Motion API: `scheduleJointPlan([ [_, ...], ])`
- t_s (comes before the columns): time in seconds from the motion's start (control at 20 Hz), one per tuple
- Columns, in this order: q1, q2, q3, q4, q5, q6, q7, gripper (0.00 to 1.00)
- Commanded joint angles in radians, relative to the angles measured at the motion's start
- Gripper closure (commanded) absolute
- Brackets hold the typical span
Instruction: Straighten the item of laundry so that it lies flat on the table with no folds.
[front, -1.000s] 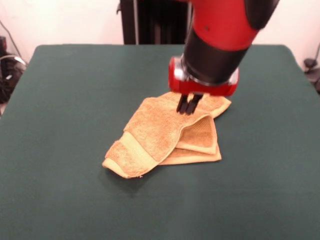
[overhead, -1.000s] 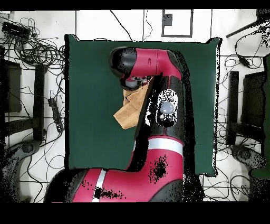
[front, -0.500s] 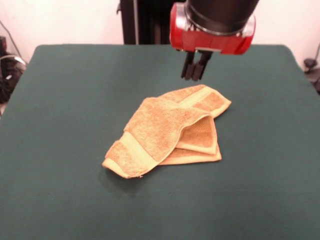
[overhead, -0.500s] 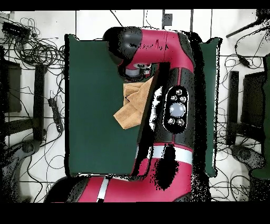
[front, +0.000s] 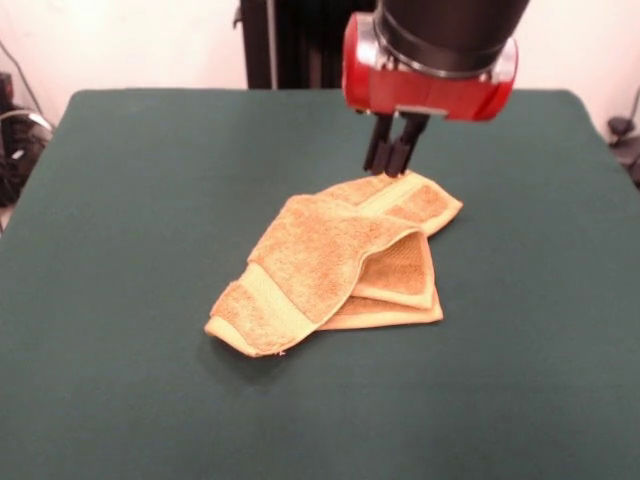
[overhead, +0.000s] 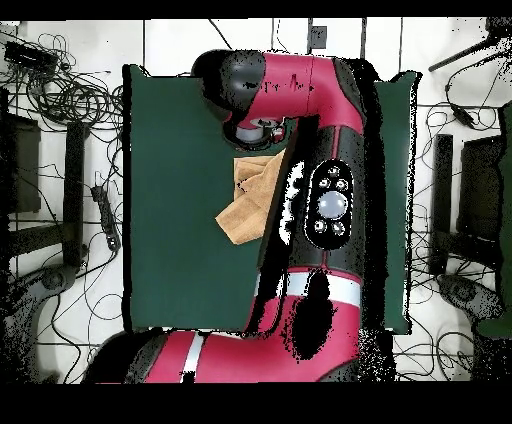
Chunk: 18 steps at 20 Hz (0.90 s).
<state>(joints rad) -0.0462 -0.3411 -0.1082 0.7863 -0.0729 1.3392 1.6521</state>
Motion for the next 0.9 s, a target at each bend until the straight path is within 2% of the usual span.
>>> scheduleJointPlan([
  [0.05, 0.029, 0.153, 0.096, 0.045, -0.029, -0.006, 0.033, 1.0],
  [0.2, 0.04, 0.175, 0.089, 0.011, -0.029, 0.024, 0.05, 1.0],
  [0.4, 0.045, 0.175, 0.087, 0.034, -0.022, -0.028, 0.07, 1.0],
  [0.55, 0.049, 0.182, 0.084, 0.017, -0.019, -0.009, 0.071, 1.0],
  [0.9, 0.051, 0.168, 0.081, 0.052, -0.01, -0.036, 0.073, 1.0],
])
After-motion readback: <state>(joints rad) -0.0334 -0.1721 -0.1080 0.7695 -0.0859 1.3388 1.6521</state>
